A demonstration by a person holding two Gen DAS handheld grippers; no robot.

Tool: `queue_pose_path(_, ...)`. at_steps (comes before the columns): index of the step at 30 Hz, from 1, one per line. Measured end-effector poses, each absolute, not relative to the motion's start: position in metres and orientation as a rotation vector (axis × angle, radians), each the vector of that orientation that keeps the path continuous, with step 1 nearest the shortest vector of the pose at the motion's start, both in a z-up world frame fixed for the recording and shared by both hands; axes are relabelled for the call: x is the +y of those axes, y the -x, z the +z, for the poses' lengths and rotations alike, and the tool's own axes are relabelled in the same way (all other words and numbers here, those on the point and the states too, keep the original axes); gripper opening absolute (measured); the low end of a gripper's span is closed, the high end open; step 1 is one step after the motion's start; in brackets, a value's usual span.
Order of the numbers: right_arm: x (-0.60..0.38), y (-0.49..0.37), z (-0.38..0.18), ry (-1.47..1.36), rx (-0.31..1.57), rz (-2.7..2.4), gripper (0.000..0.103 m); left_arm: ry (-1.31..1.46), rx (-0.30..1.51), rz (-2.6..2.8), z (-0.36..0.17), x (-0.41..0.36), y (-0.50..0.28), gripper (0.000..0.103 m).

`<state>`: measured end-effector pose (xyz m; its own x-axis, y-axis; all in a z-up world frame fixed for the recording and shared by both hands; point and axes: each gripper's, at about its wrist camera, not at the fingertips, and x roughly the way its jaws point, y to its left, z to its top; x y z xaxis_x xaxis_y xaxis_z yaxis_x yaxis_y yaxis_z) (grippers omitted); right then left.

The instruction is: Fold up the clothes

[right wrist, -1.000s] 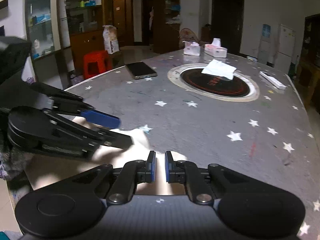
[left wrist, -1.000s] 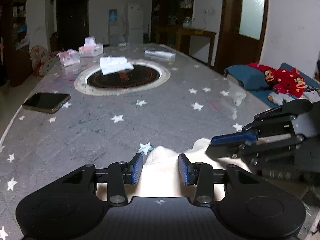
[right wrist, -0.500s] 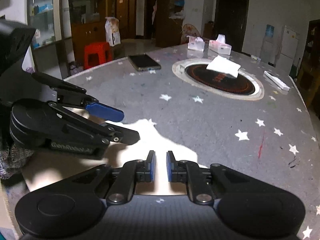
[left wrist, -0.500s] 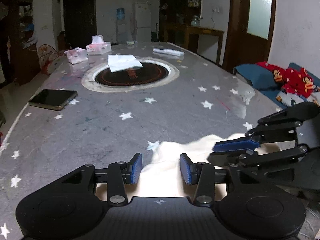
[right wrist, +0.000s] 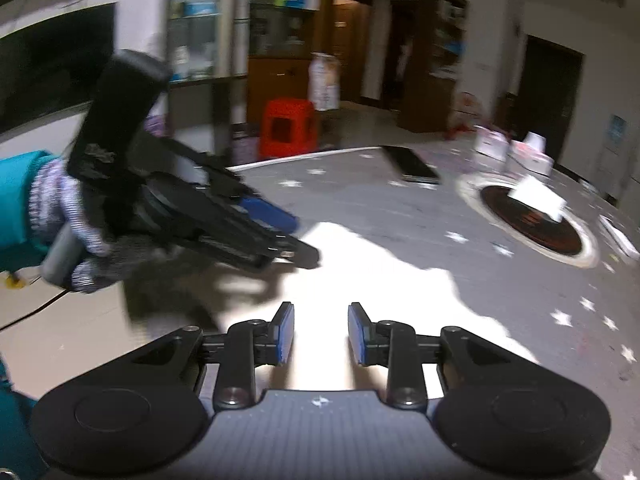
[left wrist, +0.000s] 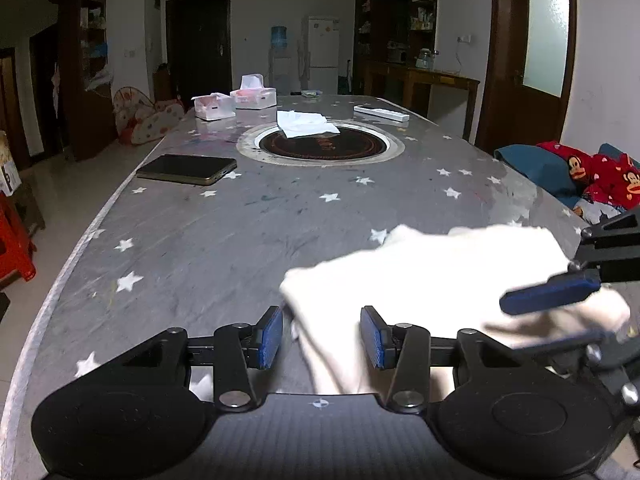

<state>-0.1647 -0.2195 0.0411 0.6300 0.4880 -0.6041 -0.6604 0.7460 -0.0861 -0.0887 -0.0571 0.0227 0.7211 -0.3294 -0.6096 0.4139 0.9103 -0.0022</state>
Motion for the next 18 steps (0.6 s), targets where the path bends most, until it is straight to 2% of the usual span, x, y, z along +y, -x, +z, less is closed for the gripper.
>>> queue_pose_path(8,-0.191,0.175,0.014,0.387,0.665,0.735,0.029,-0.104,0.625,-0.358,0.030,-0.032,0.094,0.049)
queue_pose_path(18,-0.177,0.178,0.028,0.365,0.609,0.745,0.028,0.015,0.624,-0.307,0.046,0.008,0.113,0.050)
